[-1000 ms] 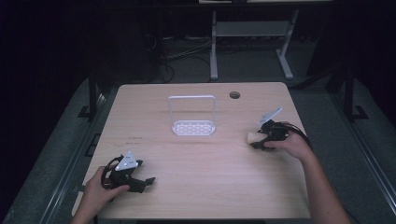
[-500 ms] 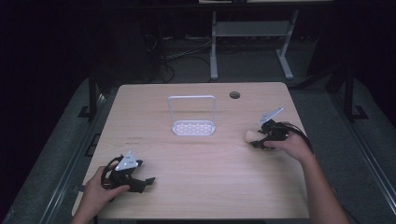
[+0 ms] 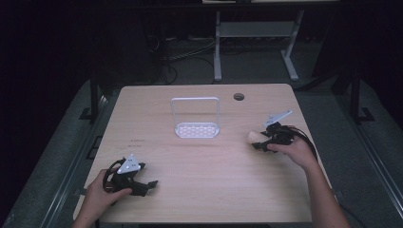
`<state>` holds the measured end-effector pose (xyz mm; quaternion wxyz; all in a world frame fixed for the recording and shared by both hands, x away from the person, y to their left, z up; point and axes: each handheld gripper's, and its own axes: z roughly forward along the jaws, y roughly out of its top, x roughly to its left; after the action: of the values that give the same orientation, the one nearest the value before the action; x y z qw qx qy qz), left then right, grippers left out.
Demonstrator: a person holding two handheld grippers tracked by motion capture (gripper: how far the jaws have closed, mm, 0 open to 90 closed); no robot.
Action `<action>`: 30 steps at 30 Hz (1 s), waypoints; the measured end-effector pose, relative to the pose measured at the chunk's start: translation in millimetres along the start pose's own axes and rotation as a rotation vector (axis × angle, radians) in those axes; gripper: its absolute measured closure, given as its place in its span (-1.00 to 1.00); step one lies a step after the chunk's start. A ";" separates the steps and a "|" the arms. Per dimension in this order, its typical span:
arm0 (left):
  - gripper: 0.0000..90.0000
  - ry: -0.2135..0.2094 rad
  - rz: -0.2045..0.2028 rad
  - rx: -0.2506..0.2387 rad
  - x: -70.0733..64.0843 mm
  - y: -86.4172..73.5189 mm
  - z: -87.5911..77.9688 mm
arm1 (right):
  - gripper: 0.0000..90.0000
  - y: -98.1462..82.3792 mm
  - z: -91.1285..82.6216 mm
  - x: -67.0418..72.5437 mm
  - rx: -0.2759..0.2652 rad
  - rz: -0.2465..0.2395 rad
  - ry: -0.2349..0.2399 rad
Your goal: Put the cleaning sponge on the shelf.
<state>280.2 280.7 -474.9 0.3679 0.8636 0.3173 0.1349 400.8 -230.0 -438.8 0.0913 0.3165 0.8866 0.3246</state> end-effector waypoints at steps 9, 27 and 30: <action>-0.71 0.000 0.000 0.000 0.0 0.0 0.0 | -0.13 6.5 -4.5 10.3 -0.038 -0.006 0.022; -0.71 0.000 0.000 0.000 0.0 0.0 0.0 | -0.13 23.7 -2.0 26.0 -0.078 -0.030 0.078; -0.71 0.000 0.000 0.000 0.0 0.0 0.0 | -0.13 28.1 -1.7 28.1 -0.079 -0.039 0.078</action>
<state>280.2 280.7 -474.9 0.3678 0.8636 0.3172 0.1349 392.2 -196.9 -418.5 0.0754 0.2823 0.8821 0.3694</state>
